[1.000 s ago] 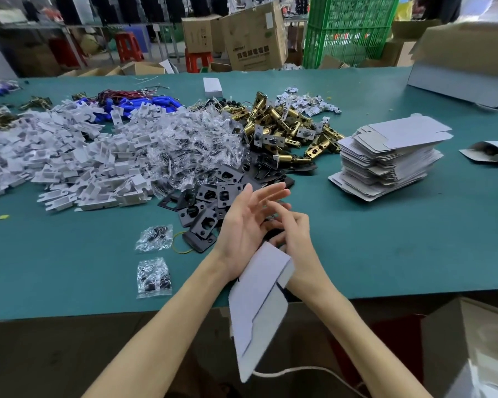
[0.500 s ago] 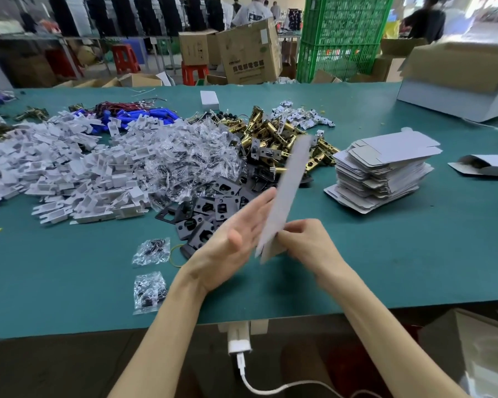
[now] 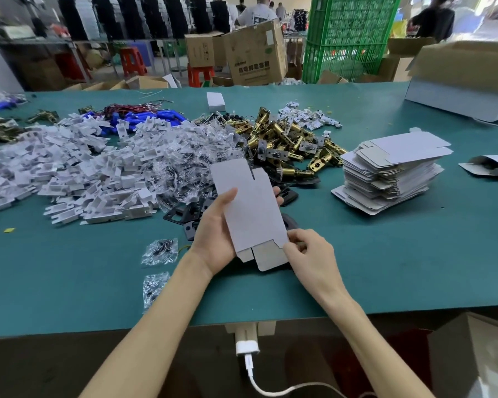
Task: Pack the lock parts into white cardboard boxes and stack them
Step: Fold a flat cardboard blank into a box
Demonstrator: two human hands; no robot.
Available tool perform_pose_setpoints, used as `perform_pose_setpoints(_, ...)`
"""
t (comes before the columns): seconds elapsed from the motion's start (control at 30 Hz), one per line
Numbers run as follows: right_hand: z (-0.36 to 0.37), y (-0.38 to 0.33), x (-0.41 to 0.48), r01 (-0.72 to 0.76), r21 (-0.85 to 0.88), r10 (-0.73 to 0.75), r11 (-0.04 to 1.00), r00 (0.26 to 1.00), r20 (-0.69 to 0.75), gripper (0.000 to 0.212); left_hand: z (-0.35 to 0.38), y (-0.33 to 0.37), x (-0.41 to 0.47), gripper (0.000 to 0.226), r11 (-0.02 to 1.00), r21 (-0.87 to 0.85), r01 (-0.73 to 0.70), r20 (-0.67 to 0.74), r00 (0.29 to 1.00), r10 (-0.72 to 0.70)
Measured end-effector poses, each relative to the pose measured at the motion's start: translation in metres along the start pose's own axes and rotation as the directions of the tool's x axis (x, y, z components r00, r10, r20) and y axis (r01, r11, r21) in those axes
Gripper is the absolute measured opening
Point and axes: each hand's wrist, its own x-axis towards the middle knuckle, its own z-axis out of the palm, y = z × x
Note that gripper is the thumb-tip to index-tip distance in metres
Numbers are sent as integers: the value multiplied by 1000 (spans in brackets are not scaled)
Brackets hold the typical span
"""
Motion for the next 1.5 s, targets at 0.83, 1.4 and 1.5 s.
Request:
perform_pose_setpoints(0.83,-1,9,1,162,347,-194,924,979,58,56,5,-14,-6,60,991,135,-4,235,972,-28)
perform_pose_setpoints(1.4,10,1,-13,334,-178,-355,926,930,-99,64,21,-17,-12,119,973,232,20,95,995,-43)
perform_pose_setpoints(1.5,10,-2,-16,328,-221,-353,919,931,-88,61,23,-16,-10,113,963,270,20,73,997,-41)
